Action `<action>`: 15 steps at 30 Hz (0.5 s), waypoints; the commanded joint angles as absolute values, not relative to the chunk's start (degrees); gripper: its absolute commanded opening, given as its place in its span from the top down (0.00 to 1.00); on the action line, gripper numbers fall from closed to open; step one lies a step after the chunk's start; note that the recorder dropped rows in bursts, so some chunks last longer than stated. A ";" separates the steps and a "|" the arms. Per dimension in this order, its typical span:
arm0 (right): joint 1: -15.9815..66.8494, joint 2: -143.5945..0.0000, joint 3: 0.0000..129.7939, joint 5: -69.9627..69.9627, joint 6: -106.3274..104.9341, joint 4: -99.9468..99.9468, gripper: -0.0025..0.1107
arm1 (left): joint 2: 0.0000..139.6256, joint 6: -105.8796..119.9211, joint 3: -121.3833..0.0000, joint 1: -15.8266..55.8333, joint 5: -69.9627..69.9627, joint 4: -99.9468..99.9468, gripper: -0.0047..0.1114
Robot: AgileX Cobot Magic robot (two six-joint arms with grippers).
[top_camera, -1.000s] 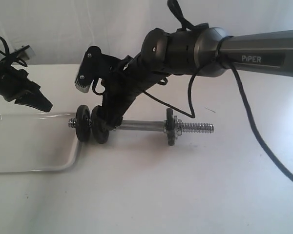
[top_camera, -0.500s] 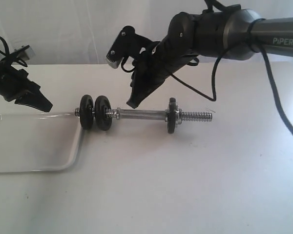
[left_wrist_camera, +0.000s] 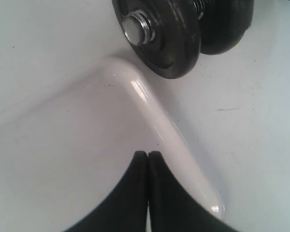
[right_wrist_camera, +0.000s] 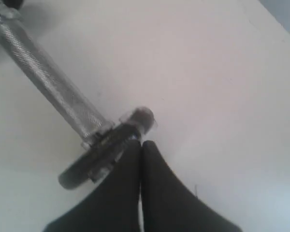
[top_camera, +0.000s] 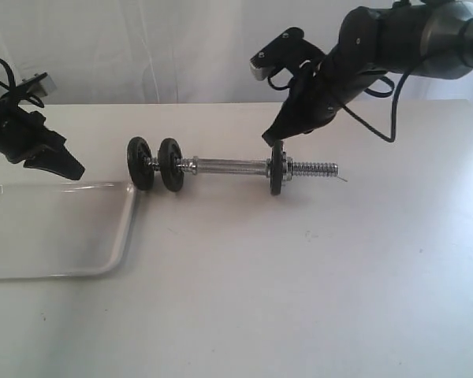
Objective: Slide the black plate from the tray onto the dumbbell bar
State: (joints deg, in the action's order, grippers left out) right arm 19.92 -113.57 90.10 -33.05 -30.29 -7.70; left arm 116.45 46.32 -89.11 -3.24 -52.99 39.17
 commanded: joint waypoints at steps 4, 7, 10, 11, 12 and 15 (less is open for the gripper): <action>18.21 -113.50 90.15 -33.75 -28.10 -5.69 0.98 | 115.91 45.75 -89.34 -3.33 -53.72 39.90 0.96; 17.69 -113.76 90.04 -32.94 -27.87 -6.05 0.98 | 115.91 45.75 -89.34 -3.33 -53.72 39.77 0.96; 17.69 -114.47 90.04 -32.54 -27.87 -5.93 0.98 | 115.91 45.75 -89.34 -3.33 -53.72 39.77 0.96; 17.69 -114.59 90.04 -32.30 -27.84 -5.93 0.98 | 115.91 45.75 -89.34 -3.33 -53.72 39.77 0.96; 17.69 -114.88 89.96 -31.82 -27.58 -6.07 0.98 | 115.91 45.75 -89.34 -3.33 -53.72 39.77 0.96; 17.69 -115.50 89.92 -30.64 -26.73 -6.19 0.98 | 115.91 45.75 -89.34 -3.33 -53.61 39.78 0.96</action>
State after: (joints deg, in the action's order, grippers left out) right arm 18.32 -115.25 90.10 -32.25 -27.64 -6.08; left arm 116.45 45.94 -89.11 -3.24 -52.89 39.17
